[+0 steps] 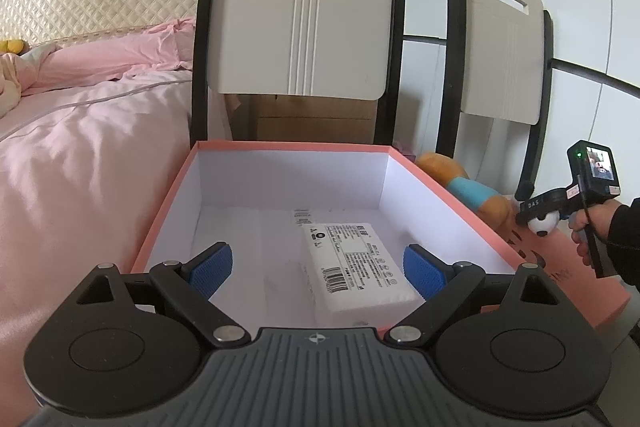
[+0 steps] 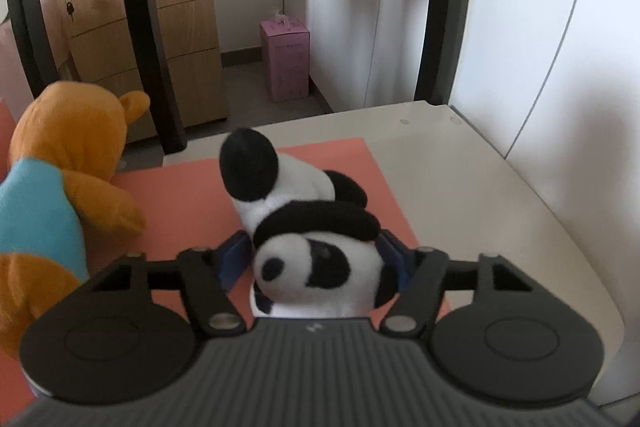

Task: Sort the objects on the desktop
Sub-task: 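Move the right gripper to the panda plush and close on it, then lift the panda plush with the right gripper and carry it over the box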

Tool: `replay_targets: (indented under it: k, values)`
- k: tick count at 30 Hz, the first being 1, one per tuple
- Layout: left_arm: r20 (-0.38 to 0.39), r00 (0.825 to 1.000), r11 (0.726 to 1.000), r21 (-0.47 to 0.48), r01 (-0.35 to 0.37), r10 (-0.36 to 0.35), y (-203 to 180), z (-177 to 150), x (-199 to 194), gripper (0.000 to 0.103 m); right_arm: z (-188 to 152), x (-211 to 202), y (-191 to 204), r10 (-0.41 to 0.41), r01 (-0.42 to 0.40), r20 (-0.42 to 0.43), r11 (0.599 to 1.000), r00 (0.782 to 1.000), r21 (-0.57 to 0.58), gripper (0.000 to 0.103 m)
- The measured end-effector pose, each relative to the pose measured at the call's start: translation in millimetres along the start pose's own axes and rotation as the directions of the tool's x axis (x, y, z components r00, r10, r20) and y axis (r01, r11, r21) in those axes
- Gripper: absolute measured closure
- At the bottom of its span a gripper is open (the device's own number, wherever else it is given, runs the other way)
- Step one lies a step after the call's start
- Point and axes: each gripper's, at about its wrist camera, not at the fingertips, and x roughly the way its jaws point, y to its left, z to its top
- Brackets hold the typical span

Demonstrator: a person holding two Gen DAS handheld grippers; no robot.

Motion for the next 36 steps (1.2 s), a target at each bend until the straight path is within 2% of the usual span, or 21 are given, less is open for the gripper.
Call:
replay_targets:
  k: [3, 10, 19, 23, 28, 32, 36]
  values:
    - [-0.015, 1.0, 1.0, 0.003, 0.008, -0.008, -0.9, -0.8, 1.6, 0.009, -1.2, -1.9, -2.2, 0.002, -0.002, 0.007, 1.0, 1.0, -0.003, 0.045]
    - [-0.011, 1.0, 1.0, 0.013, 0.012, -0.012, -2.6, -1.7, 0.7, 0.009, 5.6, -19.4, -8.9, -0.001, 0.0, 0.044, 1.0, 0.999, 0.014, 0.046]
    - [-0.006, 1.0, 1.0, 0.007, 0.007, -0.007, -2.1, -0.9, 0.0, 0.009, 36.6, -71.0, 8.9, 0.02, -0.022, 0.149, 1.0, 0.989, 0.013, 0.045]
    - [0.009, 1.0, 1.0, 0.007, -0.003, 0.003, -1.8, -0.1, -1.8, 0.009, 52.4, -99.8, 29.8, 0.087, -0.083, 0.212, 0.996, 0.973, -0.025, 0.045]
    - [0.025, 1.0, 1.0, -0.002, -0.016, 0.016, -0.4, 1.9, -4.0, 0.009, 68.3, -140.0, 75.1, 0.195, -0.168, 0.27, 0.978, 0.943, -0.12, 0.045]
    - [0.028, 0.999, 1.0, -0.01, -0.03, 0.03, 1.5, 3.5, -3.6, 0.009, 79.1, -162.4, 118.9, 0.3, -0.251, 0.275, 0.947, 0.913, -0.201, 0.045]
    - [0.035, 0.998, 0.999, -0.021, -0.043, 0.044, 4.4, 4.7, -3.7, 0.009, 80.5, -167.2, 171.5, 0.388, -0.309, 0.243, 0.901, 0.889, -0.306, 0.045]
